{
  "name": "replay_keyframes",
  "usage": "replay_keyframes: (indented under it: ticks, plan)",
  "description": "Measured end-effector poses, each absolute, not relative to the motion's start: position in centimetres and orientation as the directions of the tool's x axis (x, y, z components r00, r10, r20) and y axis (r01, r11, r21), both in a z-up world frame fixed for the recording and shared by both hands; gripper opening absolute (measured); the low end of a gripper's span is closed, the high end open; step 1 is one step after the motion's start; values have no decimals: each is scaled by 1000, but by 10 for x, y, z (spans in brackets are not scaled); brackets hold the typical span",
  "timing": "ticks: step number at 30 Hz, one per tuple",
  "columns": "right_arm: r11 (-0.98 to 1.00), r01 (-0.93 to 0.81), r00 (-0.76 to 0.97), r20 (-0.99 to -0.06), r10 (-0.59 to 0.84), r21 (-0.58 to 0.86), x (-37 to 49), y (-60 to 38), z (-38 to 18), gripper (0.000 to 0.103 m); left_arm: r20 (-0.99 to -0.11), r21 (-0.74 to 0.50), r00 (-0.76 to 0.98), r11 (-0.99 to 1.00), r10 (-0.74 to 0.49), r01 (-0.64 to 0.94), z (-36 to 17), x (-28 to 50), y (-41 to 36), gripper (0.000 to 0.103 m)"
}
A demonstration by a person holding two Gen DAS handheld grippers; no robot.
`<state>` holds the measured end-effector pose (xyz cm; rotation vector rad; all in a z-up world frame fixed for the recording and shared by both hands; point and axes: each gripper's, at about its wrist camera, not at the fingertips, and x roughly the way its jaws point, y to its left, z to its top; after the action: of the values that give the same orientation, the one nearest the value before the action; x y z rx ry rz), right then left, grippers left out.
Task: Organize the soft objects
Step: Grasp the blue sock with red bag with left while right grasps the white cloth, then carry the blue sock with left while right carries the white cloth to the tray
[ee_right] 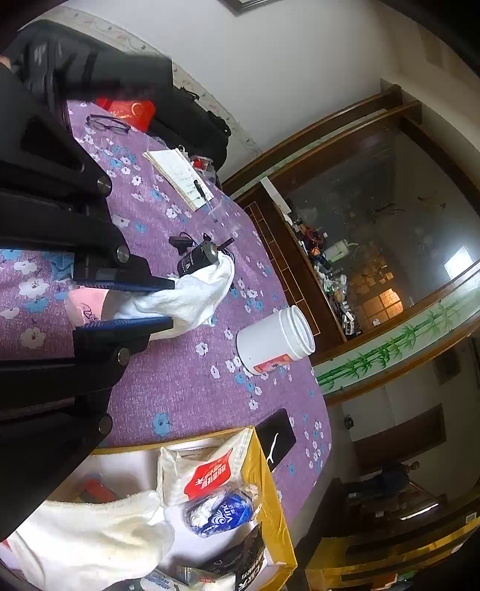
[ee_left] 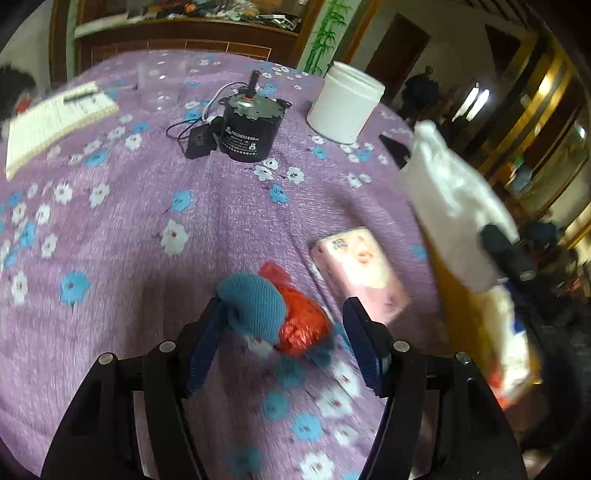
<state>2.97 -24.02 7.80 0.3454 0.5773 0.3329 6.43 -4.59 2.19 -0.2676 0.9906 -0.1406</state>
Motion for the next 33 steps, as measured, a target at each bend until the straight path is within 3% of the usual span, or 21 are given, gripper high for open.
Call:
replay_keyframes:
  ticks: [1, 2, 5, 12, 23, 33]
  plan:
    - [891, -206, 791, -467, 395, 405, 30, -241, 78, 13, -809, -268, 541, 963, -230, 9, 18, 66, -49, 59]
    - [891, -206, 793, -464, 395, 405, 29, -241, 78, 13, -805, -256, 548, 966, -226, 24, 16, 66, -51, 47]
    - [889, -206, 792, -463, 398, 410, 28, -241, 79, 13, -790, -256, 567, 966, -234, 42, 15, 62, -49, 42]
    - [891, -215, 783, -475, 402, 400, 27, -237, 78, 13, -715, -224, 668, 973, -204, 57, 35, 46, -41, 41]
    - [911, -257, 780, -488, 392, 322, 22, -217, 76, 13, -552, 17, 833, 999, 44, -41, 59, 27, -47, 42]
    - [922, -282, 784, -491, 380, 265, 18, -207, 75, 14, -502, 79, 859, 994, 105, -75, 61, 23, -53, 42]
